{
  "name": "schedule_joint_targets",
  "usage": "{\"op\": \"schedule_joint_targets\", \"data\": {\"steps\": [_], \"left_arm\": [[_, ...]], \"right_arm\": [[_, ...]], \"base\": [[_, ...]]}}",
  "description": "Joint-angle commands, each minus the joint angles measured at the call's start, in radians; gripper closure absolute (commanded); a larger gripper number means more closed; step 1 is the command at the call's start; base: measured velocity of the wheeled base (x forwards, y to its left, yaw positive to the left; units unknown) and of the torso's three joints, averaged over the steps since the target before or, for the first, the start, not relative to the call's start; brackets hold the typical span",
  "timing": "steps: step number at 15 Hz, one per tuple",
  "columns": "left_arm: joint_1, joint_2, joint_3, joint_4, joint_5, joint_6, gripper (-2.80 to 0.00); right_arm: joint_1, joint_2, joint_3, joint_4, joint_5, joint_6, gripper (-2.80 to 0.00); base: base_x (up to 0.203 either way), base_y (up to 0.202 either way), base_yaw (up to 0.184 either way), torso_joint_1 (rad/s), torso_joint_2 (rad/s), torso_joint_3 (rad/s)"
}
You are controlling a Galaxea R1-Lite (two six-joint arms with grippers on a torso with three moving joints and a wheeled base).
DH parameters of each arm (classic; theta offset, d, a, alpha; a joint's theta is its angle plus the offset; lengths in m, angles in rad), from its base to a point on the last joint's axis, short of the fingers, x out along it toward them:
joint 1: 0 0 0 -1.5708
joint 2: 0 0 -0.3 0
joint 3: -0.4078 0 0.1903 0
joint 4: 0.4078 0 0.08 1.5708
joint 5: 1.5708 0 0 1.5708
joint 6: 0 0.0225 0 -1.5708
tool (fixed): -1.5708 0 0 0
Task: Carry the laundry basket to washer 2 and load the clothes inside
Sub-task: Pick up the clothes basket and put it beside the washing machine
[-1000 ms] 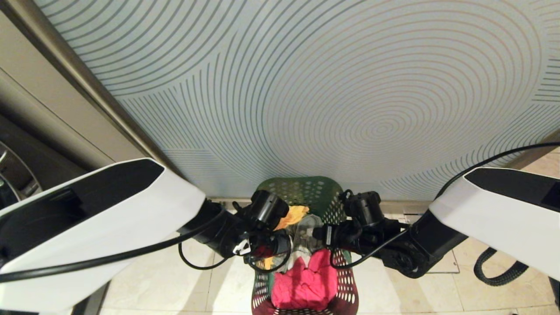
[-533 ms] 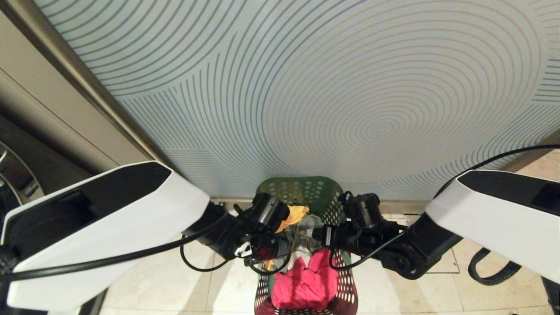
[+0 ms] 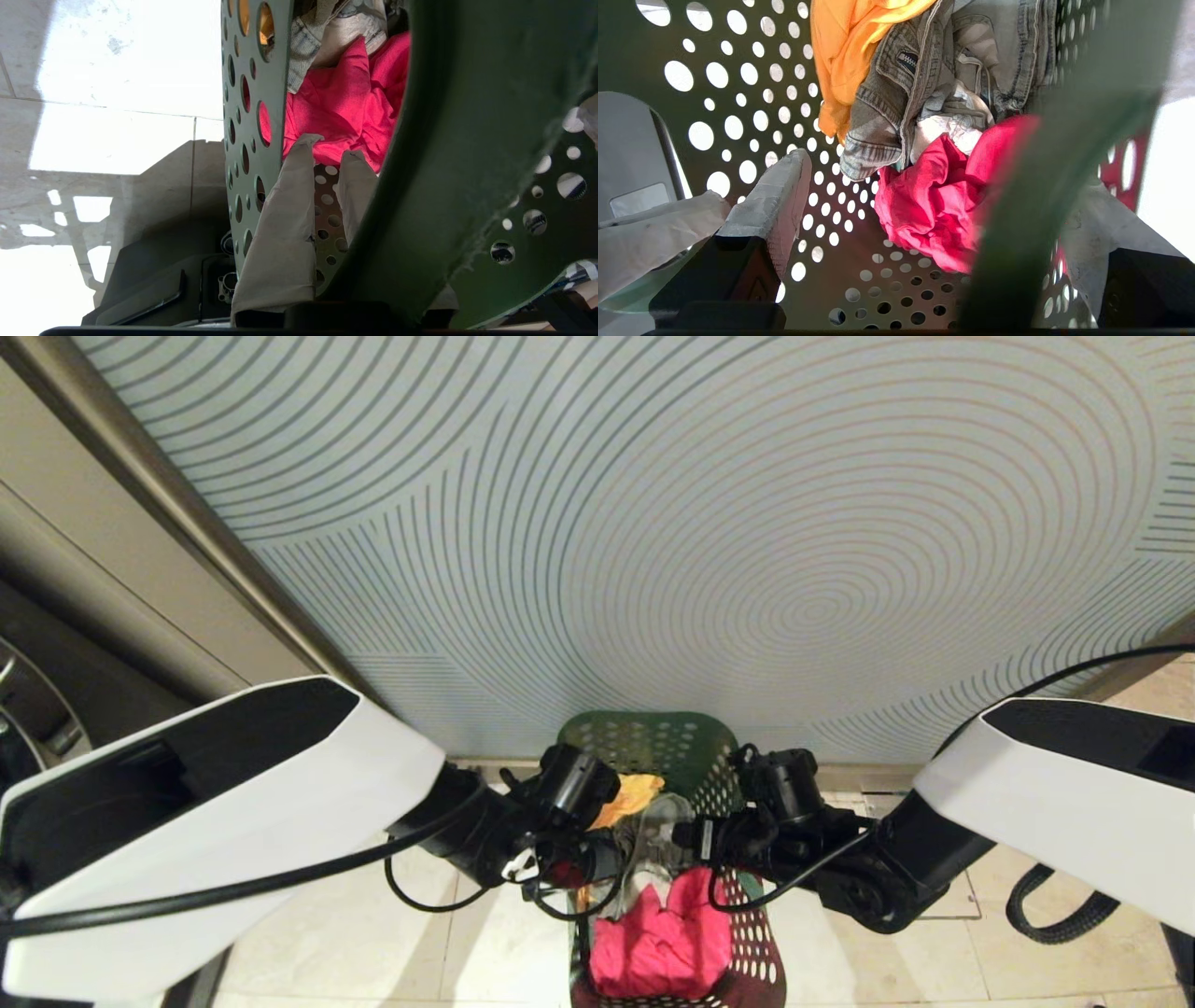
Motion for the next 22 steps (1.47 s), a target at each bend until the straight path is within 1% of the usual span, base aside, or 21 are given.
{"op": "schedule_joint_targets", "data": {"steps": [1,5,6,12,15,18,19,22], "left_arm": [[-0.004,-0.019,0.009,0.000,0.001,-0.005,0.00],[-0.009,-0.040,0.043,-0.004,0.001,-0.005,0.00],[-0.009,-0.040,0.043,-0.004,0.001,-0.005,0.00],[-0.011,-0.039,0.043,-0.003,0.001,-0.005,0.00],[-0.029,-0.039,0.045,0.000,0.001,-0.006,0.00],[-0.042,-0.051,0.053,0.003,-0.004,-0.008,0.00],[-0.042,-0.071,0.060,0.006,-0.018,-0.010,0.00],[-0.041,-0.147,0.071,0.048,-0.049,-0.019,0.00]], "right_arm": [[0.001,-0.027,0.009,-0.003,-0.002,0.001,-2.80],[0.002,-0.064,0.030,0.012,-0.003,0.002,-2.80],[0.003,-0.061,0.030,0.012,-0.003,0.004,0.00],[0.001,-0.044,0.039,0.012,-0.003,0.010,0.00],[0.002,-0.045,0.050,0.006,-0.005,0.011,0.00],[0.005,-0.068,0.064,0.012,-0.048,0.010,0.00],[0.009,-0.091,0.074,0.018,-0.050,0.009,0.00],[0.026,-0.178,0.072,0.111,-0.052,0.012,0.00]], "base": [[0.000,0.000,0.000,0.000,0.00,0.000],[0.000,0.000,0.000,0.000,0.00,0.000],[0.000,0.000,0.000,0.000,0.00,0.000],[0.000,0.000,0.000,0.000,0.00,0.000],[0.000,0.000,0.000,0.000,0.00,0.000],[0.000,0.000,0.000,0.000,0.00,0.000],[0.000,0.000,0.000,0.000,0.00,0.000],[0.000,0.000,0.000,0.000,0.00,0.000]]}}
